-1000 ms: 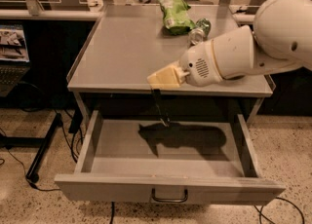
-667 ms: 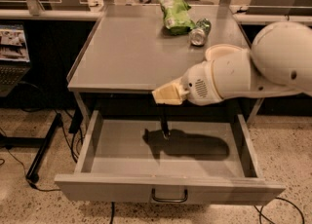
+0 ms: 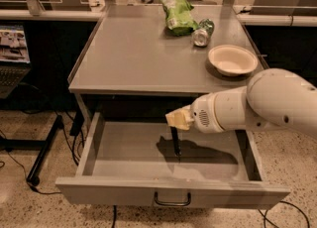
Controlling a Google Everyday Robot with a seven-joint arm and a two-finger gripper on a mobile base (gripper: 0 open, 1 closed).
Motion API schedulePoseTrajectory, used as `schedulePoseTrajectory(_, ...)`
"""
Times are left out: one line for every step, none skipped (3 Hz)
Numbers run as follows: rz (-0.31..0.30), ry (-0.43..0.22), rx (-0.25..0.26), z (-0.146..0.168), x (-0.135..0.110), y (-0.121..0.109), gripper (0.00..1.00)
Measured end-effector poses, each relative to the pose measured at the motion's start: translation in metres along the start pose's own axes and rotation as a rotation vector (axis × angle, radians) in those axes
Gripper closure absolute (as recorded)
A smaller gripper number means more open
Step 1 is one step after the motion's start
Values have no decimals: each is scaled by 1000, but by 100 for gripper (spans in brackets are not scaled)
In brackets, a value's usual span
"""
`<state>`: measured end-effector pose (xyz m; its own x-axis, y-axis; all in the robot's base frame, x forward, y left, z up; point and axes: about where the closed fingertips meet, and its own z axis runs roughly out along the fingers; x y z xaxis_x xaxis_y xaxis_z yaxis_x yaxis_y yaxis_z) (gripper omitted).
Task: Place rxbar chocolate into top drawer
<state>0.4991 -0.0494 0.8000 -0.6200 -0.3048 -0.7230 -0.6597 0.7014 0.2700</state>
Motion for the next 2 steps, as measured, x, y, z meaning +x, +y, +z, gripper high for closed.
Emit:
schedulePoseTrajectory(116, 53, 61, 15, 46, -34, 100)
schedulePoseTrajectory(182, 75, 95, 23, 71, -55, 100)
